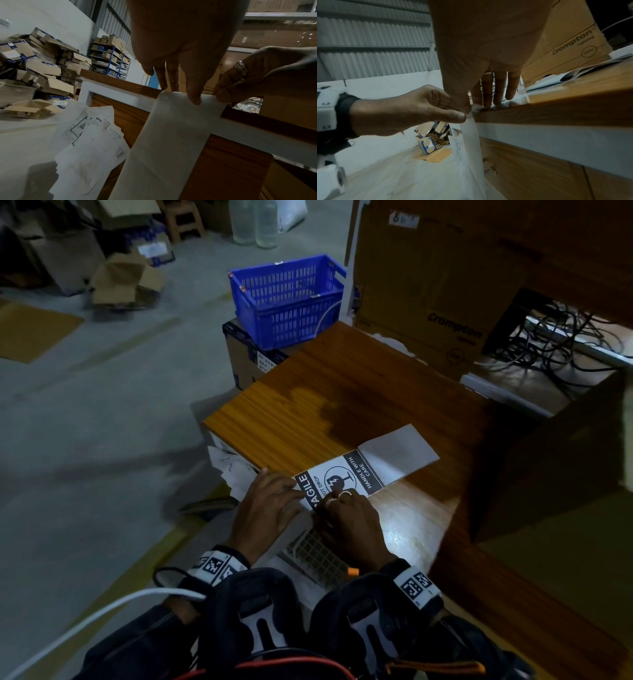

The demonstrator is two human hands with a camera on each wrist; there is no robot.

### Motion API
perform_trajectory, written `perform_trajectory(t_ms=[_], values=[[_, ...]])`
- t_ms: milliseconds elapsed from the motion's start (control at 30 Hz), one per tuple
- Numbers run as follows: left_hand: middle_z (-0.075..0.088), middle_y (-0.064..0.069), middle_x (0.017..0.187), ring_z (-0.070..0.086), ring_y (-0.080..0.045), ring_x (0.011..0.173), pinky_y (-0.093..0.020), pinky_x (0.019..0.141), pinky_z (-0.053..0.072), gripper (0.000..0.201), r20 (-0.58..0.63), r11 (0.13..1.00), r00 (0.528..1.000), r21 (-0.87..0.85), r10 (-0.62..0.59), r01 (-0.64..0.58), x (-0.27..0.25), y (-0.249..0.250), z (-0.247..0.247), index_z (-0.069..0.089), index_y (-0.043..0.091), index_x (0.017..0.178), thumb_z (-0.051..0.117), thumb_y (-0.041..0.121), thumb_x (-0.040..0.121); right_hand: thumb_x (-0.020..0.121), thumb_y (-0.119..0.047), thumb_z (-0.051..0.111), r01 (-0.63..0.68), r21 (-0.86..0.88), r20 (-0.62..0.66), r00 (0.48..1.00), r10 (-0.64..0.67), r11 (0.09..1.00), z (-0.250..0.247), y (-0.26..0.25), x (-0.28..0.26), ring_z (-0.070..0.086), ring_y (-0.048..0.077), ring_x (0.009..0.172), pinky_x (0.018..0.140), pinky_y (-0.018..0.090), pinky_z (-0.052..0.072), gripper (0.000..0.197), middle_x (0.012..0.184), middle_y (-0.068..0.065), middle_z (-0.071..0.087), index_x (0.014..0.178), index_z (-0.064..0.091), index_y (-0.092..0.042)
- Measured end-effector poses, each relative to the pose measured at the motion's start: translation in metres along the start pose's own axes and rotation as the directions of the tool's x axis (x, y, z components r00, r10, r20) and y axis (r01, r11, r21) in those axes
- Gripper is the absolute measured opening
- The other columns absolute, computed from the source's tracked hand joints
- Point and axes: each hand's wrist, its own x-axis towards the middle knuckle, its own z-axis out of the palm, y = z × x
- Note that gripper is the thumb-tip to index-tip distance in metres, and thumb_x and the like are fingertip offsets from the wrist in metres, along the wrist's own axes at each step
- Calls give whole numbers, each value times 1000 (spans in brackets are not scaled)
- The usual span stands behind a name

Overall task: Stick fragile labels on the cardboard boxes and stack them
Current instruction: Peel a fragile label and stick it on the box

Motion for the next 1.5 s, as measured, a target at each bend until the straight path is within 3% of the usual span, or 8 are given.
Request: perform_trajectory(t_ms=[200,567,700,867,1100,1300,1400,1500], values=[[71,-5,126,57,-24,126,-42,121,28,29,-6,1000,1000,5,-18,18,-8,3,1,76,14,111,59,30,96,98,-25,59,-33,53,11,999,33,998,-8,0,4,62,19,80,74,39,53,19,84,2,68,87,72,-16],[71,-6,125,58,-28,125,-44,118,31,21,-19,999,999,-1,-33,33,-9,2,1,78,17,109,77,14,88,101,-15,62,-284,518,-146,900,410,807,-39,51,14,66,5,77,71,22,56,13,85,-7,68,91,70,-15],[75,-7,115,61,-30,118,-46,116,32,24,-45,999,998,-18,-43,42,-2,6,-1,80,15,98,64,32,93,100,-12,61,-353,592,-191,812,551,725,-57,81,16,66,8,67,57,20,52,16,80,-1,69,87,69,-15],[77,-7,106,61,-33,113,-56,112,37,25,-49,1000,999,19,-18,19,5,14,-3,79,16,88,60,29,94,96,-24,66,-489,651,-225,607,762,581,-92,114,17,66,19,80,66,24,46,17,79,1,67,88,75,-12],[76,-6,101,59,-29,111,-49,116,30,24,-58,997,998,76,6,-2,13,18,-3,79,11,85,62,26,94,89,-34,65,-378,797,-293,439,849,470,-130,128,13,71,18,81,82,53,61,16,79,-3,71,76,69,-25],[74,-1,106,63,-24,111,-53,112,37,22,-63,999,997,-6,-39,39,23,31,-5,77,16,98,61,31,97,101,-23,60,-177,822,-385,526,758,541,-146,96,-9,72,11,87,81,36,62,11,92,-3,73,94,69,-23],[71,1,115,61,-19,112,-40,94,51,27,-33,977,999,-212,-17,10,39,66,-13,74,18,115,64,36,97,102,-18,59,-108,846,-350,626,697,521,-143,75,-28,74,19,88,75,35,61,12,93,3,74,95,69,-19],[67,4,124,59,-9,118,-23,97,49,42,31,907,999,-421,19,-4,61,113,-23,69,17,126,67,44,93,103,-17,57,-98,859,-306,687,659,502,-137,63,-45,71,24,89,75,39,61,12,92,4,72,98,68,-17]])
